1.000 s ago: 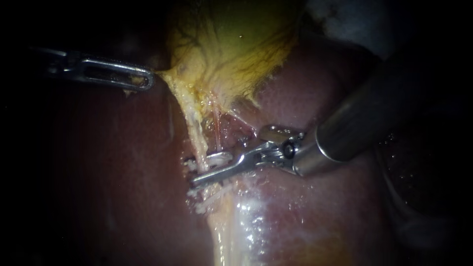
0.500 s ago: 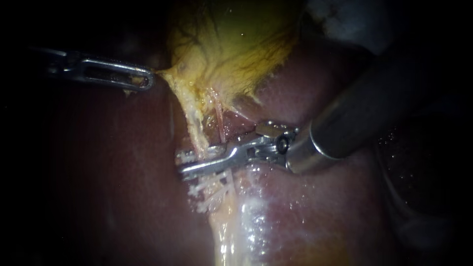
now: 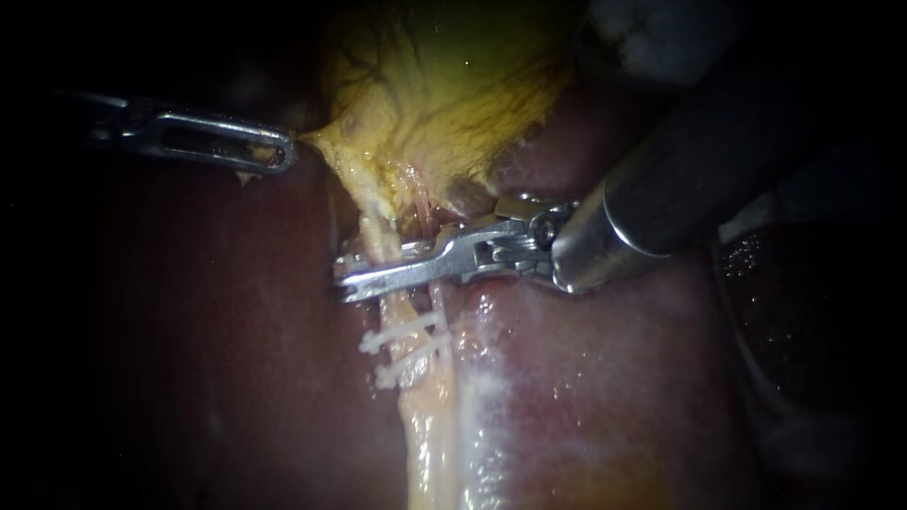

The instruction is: Clipping third clip left tube

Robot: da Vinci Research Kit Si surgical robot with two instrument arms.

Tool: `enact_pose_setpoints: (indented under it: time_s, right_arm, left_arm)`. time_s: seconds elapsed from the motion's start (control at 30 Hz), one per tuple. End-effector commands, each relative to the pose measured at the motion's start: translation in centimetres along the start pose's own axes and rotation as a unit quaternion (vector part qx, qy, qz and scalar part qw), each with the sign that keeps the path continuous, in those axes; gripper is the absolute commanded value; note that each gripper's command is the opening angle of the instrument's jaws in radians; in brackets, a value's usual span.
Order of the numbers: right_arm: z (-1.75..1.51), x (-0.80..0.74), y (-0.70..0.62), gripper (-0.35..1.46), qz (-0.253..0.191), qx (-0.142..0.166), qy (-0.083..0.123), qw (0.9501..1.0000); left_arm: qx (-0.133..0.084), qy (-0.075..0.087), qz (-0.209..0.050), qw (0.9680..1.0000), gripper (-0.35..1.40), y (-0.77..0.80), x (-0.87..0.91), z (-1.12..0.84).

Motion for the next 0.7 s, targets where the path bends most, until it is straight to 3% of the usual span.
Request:
enact_pose_setpoints:
  time_s: [0.03, 0.33, 0.47, 0.57, 0.7]
  right_arm:
    - [0.02, 0.00, -0.01, 0.51, 0.001, -0.003, 0.003, 1.0000]
    - [0.17, -0.17, -0.09, 0.49, 0.019, 0.003, -0.004, 0.9998]
    - [0.29, -0.27, -0.12, 0.49, -0.072, 0.024, -0.002, 0.9971]
    - [0.35, -0.31, -0.14, 0.49, -0.132, 0.050, -0.015, 0.9898]
    - [0.38, -0.29, -0.13, 0.49, -0.171, 0.062, -0.012, 0.9833]
  left_arm:
    - [0.000, 0.000, 0.000, 1.0000, -0.35, 0.00, 0.00, 0.00]
    - [0.000, 0.000, 0.000, 1.0000, -0.35, 0.00, 0.00, 0.00]
    - [0.000, 0.000, 0.000, 1.0000, -0.35, 0.00, 0.00, 0.00]
    - [0.000, 0.000, 0.000, 1.0000, -0.35, 0.00, 0.00, 0.00]
    - [0.000, 0.000, 0.000, 1.0000, -0.35, 0.00, 0.00, 0.00]
